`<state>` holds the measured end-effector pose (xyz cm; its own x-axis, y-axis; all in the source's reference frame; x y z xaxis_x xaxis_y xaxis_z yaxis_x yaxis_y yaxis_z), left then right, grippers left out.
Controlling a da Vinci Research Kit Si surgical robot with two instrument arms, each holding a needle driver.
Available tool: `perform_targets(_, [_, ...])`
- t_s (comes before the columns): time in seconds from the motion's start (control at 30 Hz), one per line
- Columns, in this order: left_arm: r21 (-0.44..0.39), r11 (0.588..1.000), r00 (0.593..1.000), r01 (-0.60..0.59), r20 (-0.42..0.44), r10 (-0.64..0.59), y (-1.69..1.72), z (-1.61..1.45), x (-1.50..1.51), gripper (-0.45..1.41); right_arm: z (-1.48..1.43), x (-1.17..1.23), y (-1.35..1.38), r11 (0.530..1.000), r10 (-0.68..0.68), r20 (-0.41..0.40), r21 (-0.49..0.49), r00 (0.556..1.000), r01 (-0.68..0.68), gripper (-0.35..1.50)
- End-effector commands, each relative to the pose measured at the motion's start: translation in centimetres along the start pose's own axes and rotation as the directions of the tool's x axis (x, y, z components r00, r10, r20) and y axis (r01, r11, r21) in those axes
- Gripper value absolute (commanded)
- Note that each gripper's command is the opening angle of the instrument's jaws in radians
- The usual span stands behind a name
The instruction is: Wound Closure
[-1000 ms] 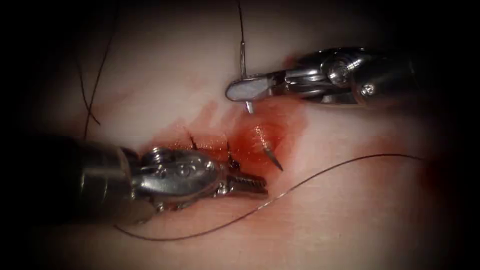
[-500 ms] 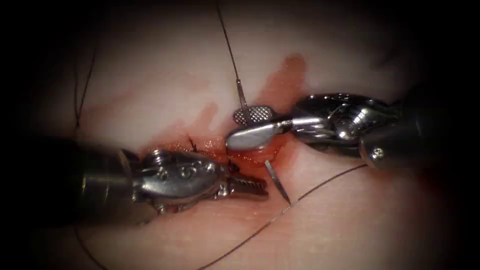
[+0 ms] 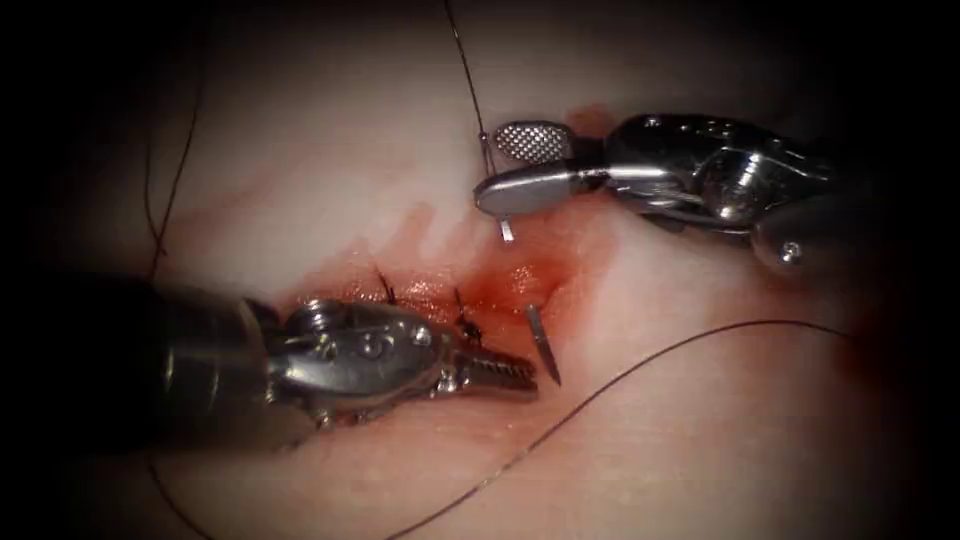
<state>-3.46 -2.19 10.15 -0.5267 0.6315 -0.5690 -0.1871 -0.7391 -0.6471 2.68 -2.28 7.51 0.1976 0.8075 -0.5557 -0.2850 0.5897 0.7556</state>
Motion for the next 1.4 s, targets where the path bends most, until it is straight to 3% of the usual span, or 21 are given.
perform_targets(0.03, [-0.002, 1.000, 1.000, 0.000, 0.000, 0.000, 0.00, 0.08, -0.03, 0.00, 0.13, -0.04, -0.01, 1.000, -0.006, 0.004, 0.010, 1.000, 0.006, 1.06])
perform_targets(0.23, [-0.002, 1.000, 1.000, 0.000, 0.000, 0.000, 0.00, 0.08, -0.03, 0.00, 0.22, -0.04, -0.02, 1.000, -0.018, 0.007, 0.015, 1.000, 0.018, 1.05])
perform_targets(0.3, [-0.003, 1.000, 1.000, 0.000, 0.000, 0.000, 0.00, 0.08, -0.03, 0.00, 0.24, -0.03, -0.01, 0.999, -0.035, 0.018, 0.035, 0.999, 0.034, 0.36])
perform_targets(0.33, [-0.003, 1.000, 1.000, 0.000, 0.000, 0.000, 0.01, 0.08, -0.03, 0.00, 0.23, -0.02, -0.01, 0.997, -0.041, 0.031, 0.064, 0.999, 0.039, -0.35])
perform_targets(0.5, [-0.004, 1.000, 1.000, 0.000, 0.001, 0.000, 0.01, 0.08, -0.02, 0.00, 0.16, -0.07, 0.00, 0.996, -0.053, 0.059, 0.076, 0.997, 0.049, -0.35])
perform_targets(0.67, [-0.005, 1.000, 1.000, 0.007, 0.000, -0.007, 0.02, 0.07, -0.01, 0.00, 0.03, -0.33, -0.06, 0.995, 0.019, 0.135, 0.097, 0.991, -0.032, -0.35])
perform_targets(0.87, [-0.006, 0.999, 0.999, -0.053, -0.003, 0.053, 0.12, 0.08, 0.11, 0.09, -0.02, -0.33, -0.07, 0.993, 0.053, 0.137, 0.100, 0.989, -0.067, -0.35])
perform_targets(0.9, [-0.006, 0.997, 0.997, -0.082, -0.005, 0.082, 0.16, 0.08, 0.17, 0.17, -0.01, -0.32, -0.07, 0.992, 0.054, 0.126, 0.106, 0.991, -0.068, -0.21])
perform_targets(0.97, [-0.001, 0.989, 0.989, -0.146, -0.009, 0.146, 0.19, 0.08, 0.25, 0.34, -0.03, -0.31, -0.06, 0.994, 0.058, 0.069, 0.087, 0.996, -0.064, 0.56])
perform_targets(1.03, [0.035, 0.968, 0.969, -0.247, -0.013, 0.248, 0.21, 0.03, 0.41, 0.42, -0.12, -0.25, -0.07, 0.997, 0.067, 0.028, 0.036, 0.997, -0.068, 1.18])
perform_targets(1.1, [0.051, 0.936, 0.937, -0.347, -0.009, 0.348, 0.23, -0.03, 0.55, 0.56, -0.28, -0.17, -0.08, 0.996, 0.080, 0.019, 0.027, 0.997, -0.080, 1.18])
perform_targets(1.2, [0.058, 0.914, 0.915, -0.402, -0.006, 0.403, 0.27, -0.04, 0.59, 0.69, -0.43, -0.14, -0.07, 0.996, 0.084, 0.014, 0.022, 0.996, -0.084, 1.18])
perform_targets(1.4, [0.100, 0.878, 0.883, -0.468, -0.001, 0.470, 0.35, -0.04, 0.63, 0.61, -0.53, -0.21, -0.06, 0.996, 0.092, 0.007, 0.010, 0.996, -0.092, 1.15])
